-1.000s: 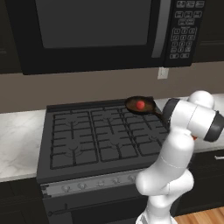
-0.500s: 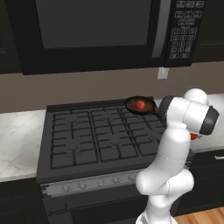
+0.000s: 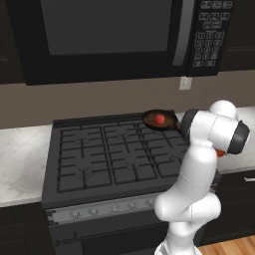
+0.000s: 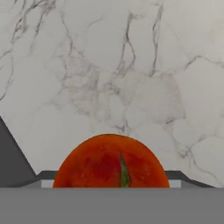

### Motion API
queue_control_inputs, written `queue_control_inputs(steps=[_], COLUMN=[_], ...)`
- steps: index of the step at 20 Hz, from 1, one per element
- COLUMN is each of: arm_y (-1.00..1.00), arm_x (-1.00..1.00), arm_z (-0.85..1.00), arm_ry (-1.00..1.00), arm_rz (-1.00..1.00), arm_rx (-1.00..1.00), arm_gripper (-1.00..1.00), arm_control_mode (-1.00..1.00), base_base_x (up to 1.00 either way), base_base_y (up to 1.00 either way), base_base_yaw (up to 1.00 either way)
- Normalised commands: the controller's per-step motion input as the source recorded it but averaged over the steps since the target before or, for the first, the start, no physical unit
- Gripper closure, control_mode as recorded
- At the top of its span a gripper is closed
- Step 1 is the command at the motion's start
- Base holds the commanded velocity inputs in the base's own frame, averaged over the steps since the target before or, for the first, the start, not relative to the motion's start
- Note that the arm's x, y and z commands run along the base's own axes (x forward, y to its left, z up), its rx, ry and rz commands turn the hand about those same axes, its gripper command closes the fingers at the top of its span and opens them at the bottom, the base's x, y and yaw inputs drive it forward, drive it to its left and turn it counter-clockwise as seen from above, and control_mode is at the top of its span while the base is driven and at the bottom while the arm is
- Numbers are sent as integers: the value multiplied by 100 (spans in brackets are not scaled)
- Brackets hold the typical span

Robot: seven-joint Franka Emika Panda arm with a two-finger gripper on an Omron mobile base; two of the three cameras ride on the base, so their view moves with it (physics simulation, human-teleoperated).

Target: Place the pan on the rear right burner on the stove. Then place the tomato and the onion in the pan and turn on the rear right burner.

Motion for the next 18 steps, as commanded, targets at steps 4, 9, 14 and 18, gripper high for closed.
queue_control_inputs(steps=[4, 9, 14, 18], arm_y=[0, 0, 0, 0], arm_x=[0, 9, 31, 48], arm_z=[59, 61, 57, 43], arm_ry=[-13, -18, -14, -11], arm_rz=[0, 1, 2, 4], arm_rx=[0, 0, 0, 0], arm_gripper=[100, 100, 100, 100], arm_control_mode=[-100, -100, -100, -100], base_base_x=[0, 0, 0, 0], base_base_y=[0, 0, 0, 0], base_base_yaw=[0, 0, 0, 0])
